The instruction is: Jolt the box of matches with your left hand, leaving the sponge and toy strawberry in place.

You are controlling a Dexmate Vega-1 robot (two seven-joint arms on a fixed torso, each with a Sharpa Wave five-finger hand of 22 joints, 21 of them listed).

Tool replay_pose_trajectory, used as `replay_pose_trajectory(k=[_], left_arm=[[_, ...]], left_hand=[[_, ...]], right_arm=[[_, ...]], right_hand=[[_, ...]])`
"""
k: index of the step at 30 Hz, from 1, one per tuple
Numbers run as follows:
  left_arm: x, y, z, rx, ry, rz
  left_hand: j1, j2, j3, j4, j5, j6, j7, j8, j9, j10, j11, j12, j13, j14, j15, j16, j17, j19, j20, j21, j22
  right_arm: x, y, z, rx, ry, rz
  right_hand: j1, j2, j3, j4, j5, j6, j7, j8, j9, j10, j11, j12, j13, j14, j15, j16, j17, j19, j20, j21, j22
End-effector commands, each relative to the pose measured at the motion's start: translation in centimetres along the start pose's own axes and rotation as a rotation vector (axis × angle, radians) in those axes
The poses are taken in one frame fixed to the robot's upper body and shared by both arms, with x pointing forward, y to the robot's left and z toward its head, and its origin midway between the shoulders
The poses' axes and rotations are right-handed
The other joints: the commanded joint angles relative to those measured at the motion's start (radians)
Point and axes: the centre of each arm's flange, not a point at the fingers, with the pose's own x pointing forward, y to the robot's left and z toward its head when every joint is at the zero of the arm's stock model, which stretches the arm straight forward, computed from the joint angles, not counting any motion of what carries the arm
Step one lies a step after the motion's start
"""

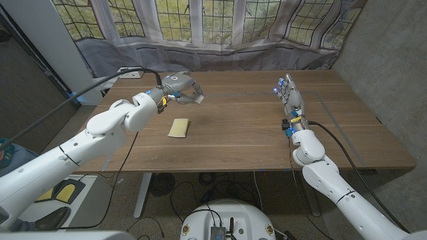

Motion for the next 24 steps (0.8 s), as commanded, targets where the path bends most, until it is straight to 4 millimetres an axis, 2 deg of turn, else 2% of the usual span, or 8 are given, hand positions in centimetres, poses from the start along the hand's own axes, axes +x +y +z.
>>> replay_pose_trajectory(k=[1, 8, 16, 17, 18, 19, 24], left_arm=[[-0.8, 0.7, -1.6, -0.092, 0.083, 0.129], [-2.2, 2.0, -3.9, -0.176, 0.149, 0.217], [-5.5, 3.5, -7.3, -0.322, 0.246, 0.4], [-6.6, 3.8, -8.1, -0.349, 0.276, 0.459], [-6.6, 3.8, -8.1, -0.35, 0.276, 0.461], [-7.9, 4.2, -8.9, -0.385, 0.31, 0.522], [-11.8, 4.3, -11.2, -0.587, 0.353, 0.731]], left_hand=[[0.005, 0.007, -0.005, 0.0, 0.01, 0.042, -0.003, 0.009, 0.004, 0.075, -0.042, 0.004, 0.03, -0.003, -0.113, -0.002, 0.002, 0.013, 0.0, 0.002, 0.003], [0.001, 0.005, -0.009, 0.002, 0.01, 0.042, -0.005, 0.008, 0.004, 0.073, -0.041, 0.0, 0.029, 0.0, -0.112, -0.001, 0.003, 0.02, 0.0, 0.003, 0.003], [0.0, 0.004, -0.012, 0.004, 0.011, 0.039, -0.008, 0.006, 0.004, 0.071, -0.041, -0.005, 0.028, 0.001, -0.113, -0.001, 0.003, 0.022, 0.002, 0.002, 0.003], [0.0, 0.004, -0.012, 0.004, 0.011, 0.039, -0.009, 0.005, 0.004, 0.071, -0.041, -0.005, 0.028, 0.001, -0.114, -0.001, 0.003, 0.023, 0.002, 0.002, 0.003], [0.0, 0.004, -0.012, 0.004, 0.011, 0.039, -0.009, 0.005, 0.004, 0.071, -0.041, -0.005, 0.028, 0.001, -0.114, -0.001, 0.003, 0.023, 0.002, 0.002, 0.003], [-0.002, 0.005, -0.014, 0.005, 0.011, 0.036, -0.01, 0.003, 0.004, 0.069, -0.04, -0.008, 0.028, 0.003, -0.114, 0.0, 0.003, 0.024, 0.002, 0.002, 0.003], [-0.003, 0.007, -0.015, 0.006, 0.011, 0.033, -0.014, 0.002, 0.005, 0.068, -0.041, -0.01, 0.029, 0.006, -0.115, 0.001, 0.004, 0.029, 0.001, 0.002, 0.003]], right_arm=[[0.5, -0.5, 0.1, -0.003, -0.006, 0.007], [1.4, -0.5, -0.1, 0.005, 0.004, 0.023], [2.4, -0.4, -0.2, 0.002, 0.009, 0.045], [2.6, -0.4, -0.1, -0.003, 0.011, 0.048], [2.6, -0.4, -0.1, -0.003, 0.011, 0.048], [2.7, -0.5, -0.2, 0.0, 0.011, 0.048], [3.1, -0.6, -0.3, 0.002, 0.018, 0.054]], right_hand=[[-0.001, 0.005, -0.006, 0.001, 0.003, 0.012, 0.0, 0.003, 0.003, 0.006, 0.001, 0.003, 0.005, 0.006, 0.004, 0.005, 0.002, 0.011, 0.0, 0.003, 0.004], [-0.001, 0.006, -0.005, 0.002, 0.003, 0.014, 0.001, 0.003, 0.003, 0.006, 0.002, 0.002, 0.005, 0.007, 0.004, 0.005, 0.002, 0.012, 0.0, 0.003, 0.004], [0.0, 0.007, -0.004, 0.001, 0.004, 0.015, 0.002, 0.003, 0.003, 0.007, 0.002, 0.002, 0.005, 0.006, 0.004, 0.004, 0.002, 0.012, -0.002, 0.003, 0.004], [0.0, 0.007, -0.004, 0.001, 0.004, 0.015, 0.002, 0.003, 0.003, 0.007, 0.002, 0.002, 0.005, 0.007, 0.005, 0.005, 0.002, 0.013, -0.001, 0.002, 0.004], [0.0, 0.007, -0.004, 0.001, 0.004, 0.015, 0.001, 0.003, 0.003, 0.007, 0.002, 0.002, 0.005, 0.007, 0.005, 0.005, 0.002, 0.013, -0.001, 0.002, 0.004], [0.001, 0.007, -0.004, 0.001, 0.004, 0.015, 0.002, 0.003, 0.003, 0.008, 0.002, 0.002, 0.005, 0.007, 0.005, 0.005, 0.002, 0.013, -0.001, 0.002, 0.004], [0.0, 0.008, -0.004, 0.002, 0.004, 0.016, 0.003, 0.003, 0.003, 0.008, 0.001, 0.002, 0.005, 0.007, 0.004, 0.004, 0.002, 0.012, -0.001, 0.002, 0.004]])
